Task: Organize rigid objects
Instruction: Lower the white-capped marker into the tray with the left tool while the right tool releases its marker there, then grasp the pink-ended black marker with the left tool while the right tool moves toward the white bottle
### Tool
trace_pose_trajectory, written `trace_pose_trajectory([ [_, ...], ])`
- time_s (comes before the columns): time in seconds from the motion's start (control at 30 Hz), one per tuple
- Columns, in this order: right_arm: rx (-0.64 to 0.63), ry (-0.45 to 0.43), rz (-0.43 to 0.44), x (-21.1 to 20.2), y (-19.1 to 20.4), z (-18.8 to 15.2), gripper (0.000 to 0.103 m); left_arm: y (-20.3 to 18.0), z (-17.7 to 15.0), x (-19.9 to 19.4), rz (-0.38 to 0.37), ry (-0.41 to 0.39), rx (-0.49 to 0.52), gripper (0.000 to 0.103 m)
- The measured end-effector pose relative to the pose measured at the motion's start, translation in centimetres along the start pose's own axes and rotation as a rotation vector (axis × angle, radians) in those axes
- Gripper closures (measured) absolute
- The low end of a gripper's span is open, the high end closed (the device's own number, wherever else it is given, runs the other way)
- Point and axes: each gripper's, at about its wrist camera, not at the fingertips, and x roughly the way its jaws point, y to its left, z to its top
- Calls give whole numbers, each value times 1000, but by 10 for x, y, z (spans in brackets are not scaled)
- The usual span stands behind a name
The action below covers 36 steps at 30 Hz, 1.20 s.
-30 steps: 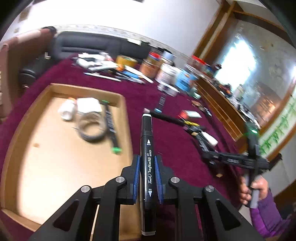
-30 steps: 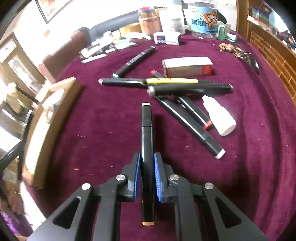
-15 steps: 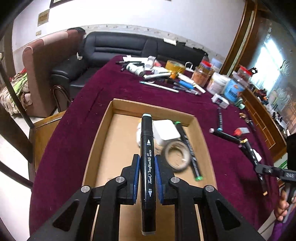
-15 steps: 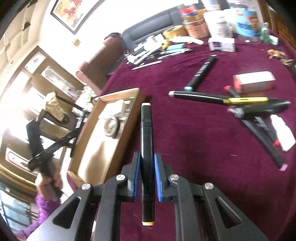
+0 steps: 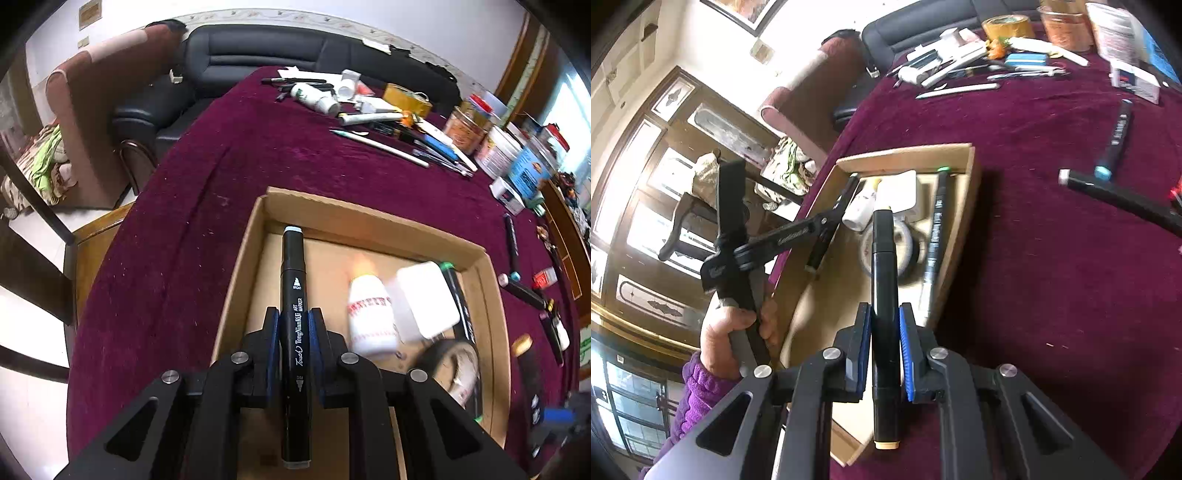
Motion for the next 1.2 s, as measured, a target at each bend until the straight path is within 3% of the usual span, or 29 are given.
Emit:
trace_pose_trajectory([
  [0.1, 2, 16, 0, 13, 8, 5, 89, 3, 2, 1, -21, -1, -14, 83],
  [0.17, 1, 25, -3, 22, 12, 9, 89, 3, 2, -2, -58, -10, -26, 60],
  [0.27, 10, 36, -8, 32, 17, 15, 89, 4, -1, -14, -128, -9, -56, 40],
  [0.4, 23, 45, -12, 43, 23, 24, 89, 5, -11, -48, -143, -84, -77, 37],
  [0.53, 45, 56, 1, 59, 30, 39, 89, 16, -39, -98, -191, -209, -125, 27],
  [0.73, 35, 55, -31, 86, 45, 63, 89, 33, -78, -143, -164, -337, -151, 16],
  [1.03, 39, 53, -82, 110, 52, 83, 87, 41, -101, -143, -150, -318, -188, 15],
  [1.13, 26, 35, -61, 101, 51, 82, 74, 43, -106, -137, -151, -303, -206, 15],
  [1.17, 29, 23, -63, 96, 50, 82, 64, 44, -107, -135, -152, -294, -214, 15],
  [1.2, 34, 3, -62, 88, 48, 82, 61, 45, -108, -133, -157, -284, -225, 15],
])
